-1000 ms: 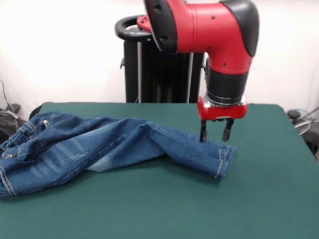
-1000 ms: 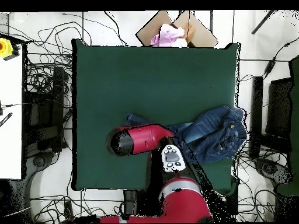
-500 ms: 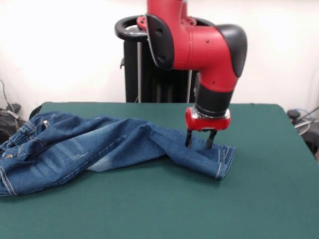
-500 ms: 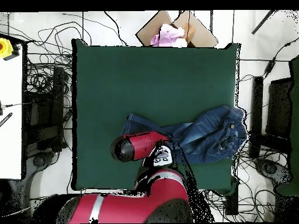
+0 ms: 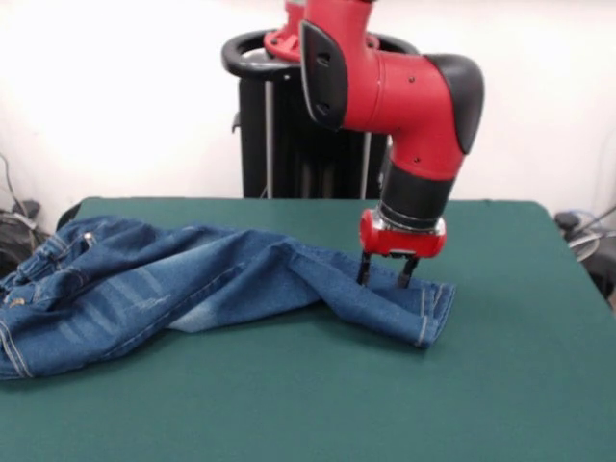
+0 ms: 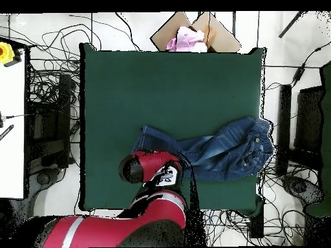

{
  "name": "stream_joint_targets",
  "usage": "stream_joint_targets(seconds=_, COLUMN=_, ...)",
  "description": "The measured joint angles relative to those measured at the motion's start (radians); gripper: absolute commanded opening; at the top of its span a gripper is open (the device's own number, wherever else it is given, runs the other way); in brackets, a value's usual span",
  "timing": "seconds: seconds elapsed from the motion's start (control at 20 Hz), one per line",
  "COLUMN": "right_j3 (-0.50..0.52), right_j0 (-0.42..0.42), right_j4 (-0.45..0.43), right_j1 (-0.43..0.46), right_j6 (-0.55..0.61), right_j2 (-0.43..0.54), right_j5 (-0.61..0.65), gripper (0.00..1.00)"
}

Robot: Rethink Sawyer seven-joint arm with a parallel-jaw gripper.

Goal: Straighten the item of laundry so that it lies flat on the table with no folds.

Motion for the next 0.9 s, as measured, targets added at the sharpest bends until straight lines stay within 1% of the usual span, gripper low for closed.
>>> stream_joint_targets(seconds=0.5, right_j3=0.013, right_j0=-0.009, right_j4=0.054, right_j1=-0.015, right_j6=0.000, right_j2=-0.001, right_j5=-0.002, gripper=1.00)
stream_joint_targets(seconds=0.75, right_j3=0.013, right_j0=-0.037, right_j4=0.073, right_j1=-0.055, right_j6=0.000, right_j2=-0.001, right_j5=0.009, gripper=1.00)
stream_joint_targets(seconds=0.9, right_j3=0.009, right_j0=-0.052, right_j4=0.087, right_j1=-0.089, right_j6=0.000, right_j2=-0.001, right_j5=0.041, gripper=1.00)
